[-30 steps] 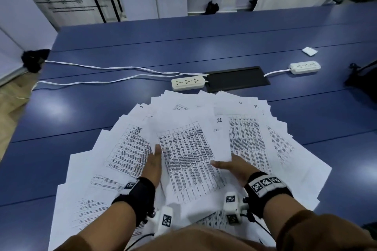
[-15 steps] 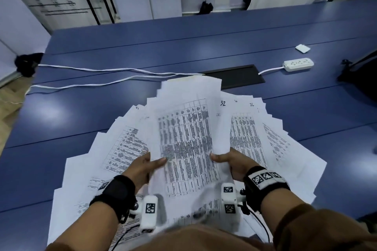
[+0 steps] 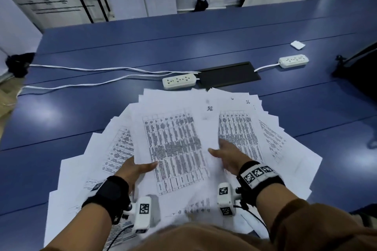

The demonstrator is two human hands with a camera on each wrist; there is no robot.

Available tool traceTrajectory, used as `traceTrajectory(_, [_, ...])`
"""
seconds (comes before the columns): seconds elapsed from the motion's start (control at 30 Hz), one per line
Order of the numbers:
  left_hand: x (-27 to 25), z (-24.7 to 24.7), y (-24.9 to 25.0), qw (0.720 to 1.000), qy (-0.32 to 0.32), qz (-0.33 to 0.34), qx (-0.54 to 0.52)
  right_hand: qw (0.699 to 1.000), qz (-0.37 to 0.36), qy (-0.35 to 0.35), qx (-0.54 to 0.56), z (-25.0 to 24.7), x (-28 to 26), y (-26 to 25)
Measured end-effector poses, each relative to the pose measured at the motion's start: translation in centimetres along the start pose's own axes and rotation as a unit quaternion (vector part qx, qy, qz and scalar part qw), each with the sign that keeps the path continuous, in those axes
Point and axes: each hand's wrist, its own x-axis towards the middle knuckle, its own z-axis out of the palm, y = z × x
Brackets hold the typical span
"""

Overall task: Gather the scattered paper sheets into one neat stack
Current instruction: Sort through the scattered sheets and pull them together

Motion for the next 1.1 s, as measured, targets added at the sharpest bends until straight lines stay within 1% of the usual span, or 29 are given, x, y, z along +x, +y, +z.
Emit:
traceTrajectory(0.03, [0.1, -0.2, 0.0, 0.999, 0.038, 0.005, 0.010, 0.997, -0.020, 0.066, -0.028, -0.4, 0.2, 0.0])
traceTrajectory(0.07, [0.1, -0.5, -0.1, 0.996, 0.080, 0.007, 0.027, 0.986, -0.045, 0.146, -0.072, -0.9, 0.3, -0.1])
traceTrajectory(0.1, [0.3, -1.1, -0.3, 0.994, 0.108, 0.010, 0.032, 0.961, -0.064, 0.230, -0.137, -1.8, 0.2, -0.3])
traceTrajectory(0.13, [0.3, -1.8, -0.4, 0.991, 0.131, 0.009, 0.037, 0.926, -0.063, 0.301, -0.219, -2.8, -0.1, -0.5])
traceTrajectory(0.17, [0.2, -2.5, -0.6, 0.989, 0.144, 0.008, 0.035, 0.885, -0.030, 0.357, -0.298, -4.1, -0.4, -0.6])
traceTrajectory(0.2, [-0.1, -3.0, -0.5, 0.987, 0.157, 0.004, 0.037, 0.851, 0.019, 0.392, -0.350, -5.3, -0.7, -0.7])
traceTrajectory(0.23, [-0.3, -3.5, -0.5, 0.986, 0.165, 0.001, 0.033, 0.830, 0.070, 0.405, -0.378, -6.3, -1.1, -0.6])
traceTrajectory(0.27, [-0.9, -3.7, -0.2, 0.984, 0.174, 0.000, 0.027, 0.819, 0.109, 0.401, -0.395, -7.2, -1.5, -0.4])
traceTrajectory(0.33, [-1.7, -4.1, -0.2, 0.985, 0.172, -0.025, 0.019, 0.808, 0.147, 0.389, -0.418, -8.3, -1.6, 0.4])
traceTrajectory(0.37, [-1.9, -4.3, -0.3, 0.986, 0.162, -0.042, 0.013, 0.809, 0.147, 0.388, -0.415, -8.6, -1.5, 0.7])
traceTrajectory(0.4, [-2.0, -4.5, -0.5, 0.987, 0.157, -0.041, 0.005, 0.819, 0.141, 0.387, -0.399, -8.8, -1.3, 1.0])
traceTrajectory(0.47, [-1.5, -4.9, -1.5, 0.986, 0.161, -0.040, -0.017, 0.858, 0.118, 0.373, -0.332, -8.9, -0.9, 1.2])
traceTrajectory(0.5, [-1.6, -4.8, -1.7, 0.987, 0.153, -0.043, -0.025, 0.877, 0.108, 0.358, -0.302, -8.8, -0.8, 1.1])
traceTrajectory(0.53, [-1.7, -4.6, -1.8, 0.987, 0.154, -0.034, -0.033, 0.892, 0.099, 0.340, -0.280, -8.8, -0.7, 1.0])
traceTrajectory(0.57, [-1.7, -4.4, -1.8, 0.988, 0.145, -0.032, -0.043, 0.901, 0.084, 0.326, -0.272, -8.7, -0.6, 1.0])
traceTrajectory(0.6, [-1.8, -4.4, -1.8, 0.988, 0.141, -0.025, -0.051, 0.903, 0.058, 0.326, -0.274, -8.4, -0.6, 0.9])
traceTrajectory(0.63, [-1.5, -4.6, -2.0, 0.988, 0.138, -0.025, -0.063, 0.899, 0.017, 0.341, -0.273, -8.1, -0.6, 0.8])
traceTrajectory(0.7, [-1.6, -4.5, -2.0, 0.987, 0.148, -0.009, -0.067, 0.881, -0.083, 0.393, -0.250, -7.6, -0.8, 0.4])
traceTrajectory(0.73, [-1.5, -4.8, -2.0, 0.986, 0.150, -0.008, -0.067, 0.872, -0.127, 0.410, -0.236, -7.3, -0.8, 0.0])
traceTrajectory(0.77, [-1.5, -4.8, -2.0, 0.985, 0.155, -0.013, -0.068, 0.870, -0.157, 0.411, -0.223, -7.1, -1.0, -0.5])
traceTrajectory(0.8, [-1.2, -5.0, -2.2, 0.984, 0.161, -0.012, -0.072, 0.875, -0.168, 0.395, -0.222, -6.7, -1.0, -1.1])
traceTrajectory(0.83, [-0.8, -5.1, -2.5, 0.985, 0.153, -0.025, -0.078, 0.883, -0.170, 0.370, -0.232, -6.2, -1.0, -1.6])
traceTrajectory(0.9, [-0.5, -4.3, -2.4, 0.987, 0.123, -0.045, -0.094, 0.906, -0.167, 0.292, -0.258, -5.0, -0.8, -2.1])
traceTrajectory(0.97, [-0.1, -3.6, -2.4, 0.989, 0.105, -0.049, -0.091, 0.934, -0.137, 0.191, -0.271, -3.1, -0.7, -1.9])
traceTrajectory(1.03, [0.4, -2.9, -2.6, 0.991, 0.090, -0.042, -0.089, 0.952, -0.103, 0.100, -0.270, -1.1, -0.4, -1.0])
traceTrajectory(1.1, [0.1, -1.9, -2.0, 0.993, 0.080, -0.033, -0.077, 0.967, -0.078, 0.056, -0.236, 0.6, -0.1, 0.1])
